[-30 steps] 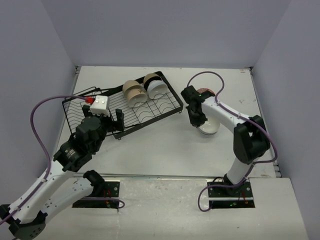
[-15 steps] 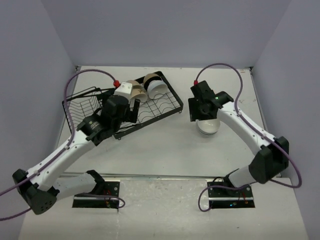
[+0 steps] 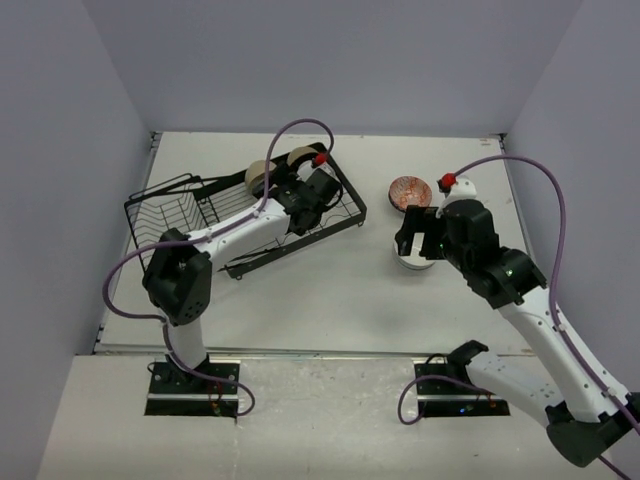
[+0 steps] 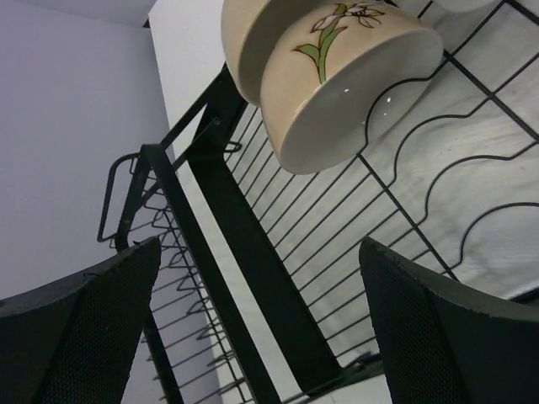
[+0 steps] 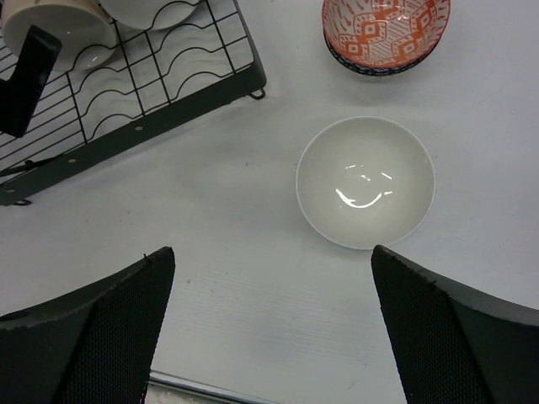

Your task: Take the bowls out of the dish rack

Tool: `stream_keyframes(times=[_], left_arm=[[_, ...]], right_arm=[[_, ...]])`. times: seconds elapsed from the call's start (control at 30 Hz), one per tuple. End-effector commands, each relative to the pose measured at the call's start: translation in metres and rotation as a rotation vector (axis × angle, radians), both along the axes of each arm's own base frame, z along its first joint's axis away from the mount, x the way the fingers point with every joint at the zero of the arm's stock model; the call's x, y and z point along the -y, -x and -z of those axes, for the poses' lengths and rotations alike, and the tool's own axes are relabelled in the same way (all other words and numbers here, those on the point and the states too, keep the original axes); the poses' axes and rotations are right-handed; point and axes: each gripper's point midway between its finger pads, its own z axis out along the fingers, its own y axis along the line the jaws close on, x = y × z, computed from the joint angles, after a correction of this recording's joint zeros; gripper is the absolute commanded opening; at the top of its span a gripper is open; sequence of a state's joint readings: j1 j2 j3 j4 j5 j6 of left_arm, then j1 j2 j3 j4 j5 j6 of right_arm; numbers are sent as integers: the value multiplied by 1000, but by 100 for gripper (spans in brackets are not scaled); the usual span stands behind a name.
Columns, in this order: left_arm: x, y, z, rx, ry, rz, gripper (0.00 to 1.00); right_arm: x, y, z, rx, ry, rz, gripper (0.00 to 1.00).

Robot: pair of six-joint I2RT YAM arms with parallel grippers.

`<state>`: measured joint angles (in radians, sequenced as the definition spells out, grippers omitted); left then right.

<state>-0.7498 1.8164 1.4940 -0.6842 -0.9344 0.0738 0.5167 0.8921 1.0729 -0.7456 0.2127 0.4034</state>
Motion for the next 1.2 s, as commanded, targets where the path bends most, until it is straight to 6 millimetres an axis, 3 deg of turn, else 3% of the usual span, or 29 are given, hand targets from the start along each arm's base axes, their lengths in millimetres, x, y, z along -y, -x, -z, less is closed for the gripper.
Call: stream_keyframes(times=[0.0,0.17,0.33,0.43,0.6,0.77,0.83,0.87,0.9,0.93,0.97,1.03,1.07,1.17], left_arm=[[-2,-30,-33,86,-23,41,100],[9,-47,-12,48,-67,81,95],[15,-59,10,16,-69,105,75],[17,-64,20,23,12,80,73],[22,-65,10,144,209,-14,72],[13,-65,-4,222,225,-82,72],[14,-62,-19,290,359,-137,77],[17,-58,-22,304,420,-150,83],[21,-52,-20,326,564,-225,100],[33,-45,-25,328,737,-248,100],[40,-41,-26,303,784,-217,100],[55,-34,-42,339,1035,-261,100],[55,-29,-36,337,1079,-287,100],[55,-25,-45,406,1326,-431,100]], right_arm=[[-3,0,0,29,-17,-21,99],[-10,5,-11,71,-58,-65,99],[-9,9,-20,113,-82,-79,99],[-11,11,-21,124,-92,-91,99],[-12,11,-19,120,-92,-101,99],[-13,12,-19,125,-95,-109,99],[-13,11,-18,123,-93,-107,99],[-14,10,-18,123,-92,-108,99],[-14,10,-18,122,-92,-106,99],[-14,9,-18,126,-93,-103,99],[-14,9,-17,125,-91,-104,99],[-13,8,-18,128,-89,-99,99],[-12,8,-17,126,-86,-98,99],[-12,9,-17,129,-86,-99,99]])
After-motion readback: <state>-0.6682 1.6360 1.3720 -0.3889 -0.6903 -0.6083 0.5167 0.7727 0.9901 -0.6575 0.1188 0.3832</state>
